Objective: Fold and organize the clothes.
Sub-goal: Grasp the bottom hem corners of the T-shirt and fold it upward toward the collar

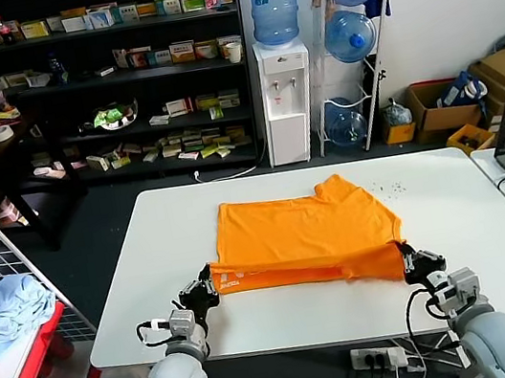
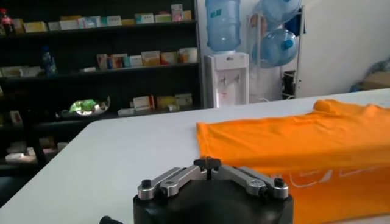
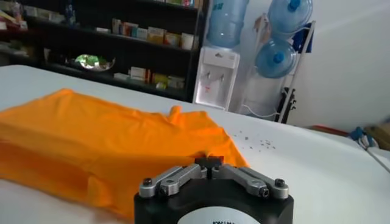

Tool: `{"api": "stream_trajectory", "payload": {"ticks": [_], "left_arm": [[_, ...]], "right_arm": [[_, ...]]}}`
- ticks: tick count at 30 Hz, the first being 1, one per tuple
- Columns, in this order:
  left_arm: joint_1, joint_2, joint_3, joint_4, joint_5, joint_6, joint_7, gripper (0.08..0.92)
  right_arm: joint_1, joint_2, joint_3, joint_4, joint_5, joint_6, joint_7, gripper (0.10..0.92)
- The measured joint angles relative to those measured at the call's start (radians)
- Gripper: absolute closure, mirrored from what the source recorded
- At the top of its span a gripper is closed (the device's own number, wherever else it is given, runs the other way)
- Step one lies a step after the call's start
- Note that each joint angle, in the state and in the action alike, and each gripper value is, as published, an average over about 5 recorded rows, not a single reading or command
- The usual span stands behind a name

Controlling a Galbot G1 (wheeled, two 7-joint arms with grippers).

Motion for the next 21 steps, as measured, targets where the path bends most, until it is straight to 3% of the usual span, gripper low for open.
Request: {"api": "stream_trajectory", "payload": {"ticks": [4,7,21], "left_arm": [[-0.031,-0.011,0.008,0.045,-0.001,-0.007,0.007,0.907],[-0.042,-0.018,0.011,0.071,0.002,-0.019,0.012,0.875],[-0.004,-0.015,0.002,0.066,-0.033,-0.056,0.016,0.477]], "right_arm": [[0.050,0.014,-0.023,-0.052,0.000,-0.001,-0.001,0.860],[0.071,0.024,-0.031,-0.078,0.001,-0.005,-0.001,0.776],[0.021,-0.005,0.045,-0.062,0.032,-0.111,-0.038,0.368]]}}
